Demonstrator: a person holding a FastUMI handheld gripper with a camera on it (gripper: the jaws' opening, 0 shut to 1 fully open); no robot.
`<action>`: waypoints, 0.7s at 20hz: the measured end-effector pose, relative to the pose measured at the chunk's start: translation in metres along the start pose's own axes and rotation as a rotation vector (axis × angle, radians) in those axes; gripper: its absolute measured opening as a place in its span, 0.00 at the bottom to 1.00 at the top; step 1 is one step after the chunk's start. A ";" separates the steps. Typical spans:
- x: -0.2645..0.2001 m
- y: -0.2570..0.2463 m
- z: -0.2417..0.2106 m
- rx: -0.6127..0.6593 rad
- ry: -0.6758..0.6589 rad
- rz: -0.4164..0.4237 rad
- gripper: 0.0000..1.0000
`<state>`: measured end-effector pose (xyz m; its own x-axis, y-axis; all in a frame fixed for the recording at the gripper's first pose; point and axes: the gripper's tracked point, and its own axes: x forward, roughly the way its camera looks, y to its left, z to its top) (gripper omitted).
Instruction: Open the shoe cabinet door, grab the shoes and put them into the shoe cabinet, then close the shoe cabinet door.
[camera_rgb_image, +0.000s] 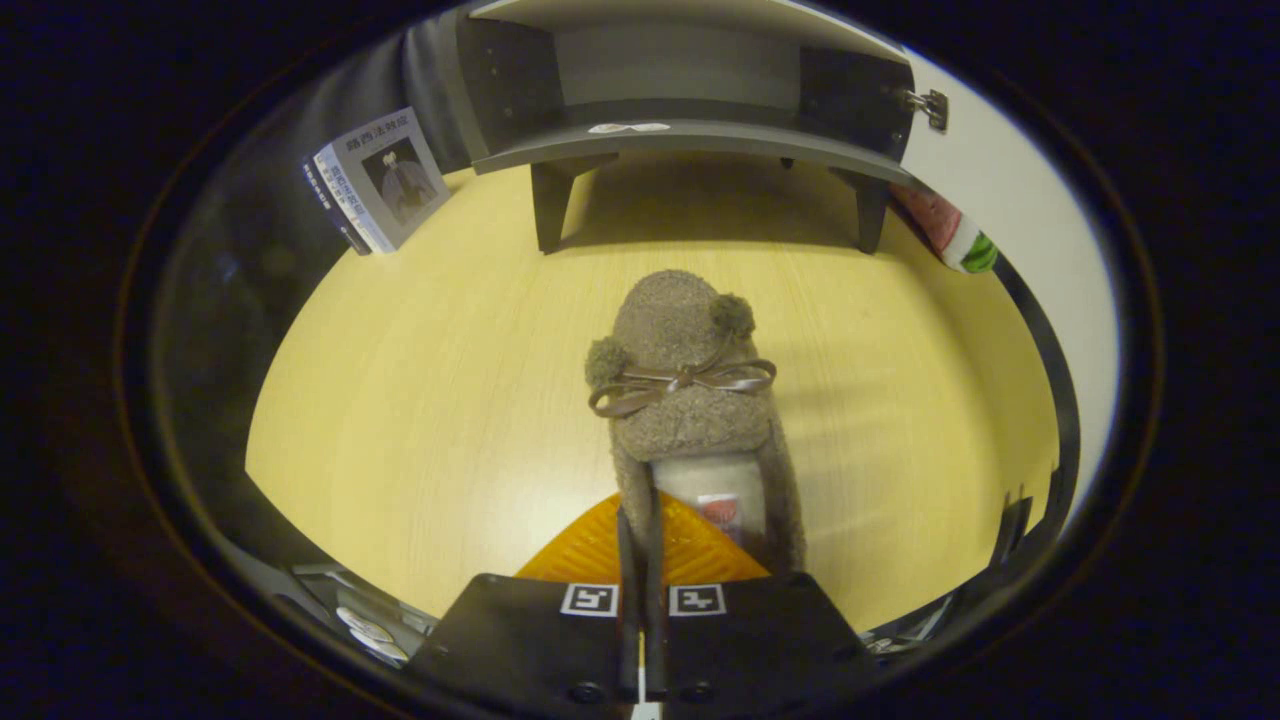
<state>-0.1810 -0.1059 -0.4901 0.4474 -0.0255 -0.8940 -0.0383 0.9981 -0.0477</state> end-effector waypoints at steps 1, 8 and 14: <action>-0.004 -0.001 0.008 0.024 -0.028 0.004 0.05; -0.044 -0.019 0.072 0.072 -0.199 -0.045 0.03; -0.101 -0.027 0.134 0.057 -0.398 -0.116 0.03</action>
<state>-0.1058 -0.1233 -0.3385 0.7566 -0.1260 -0.6416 0.0772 0.9916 -0.1037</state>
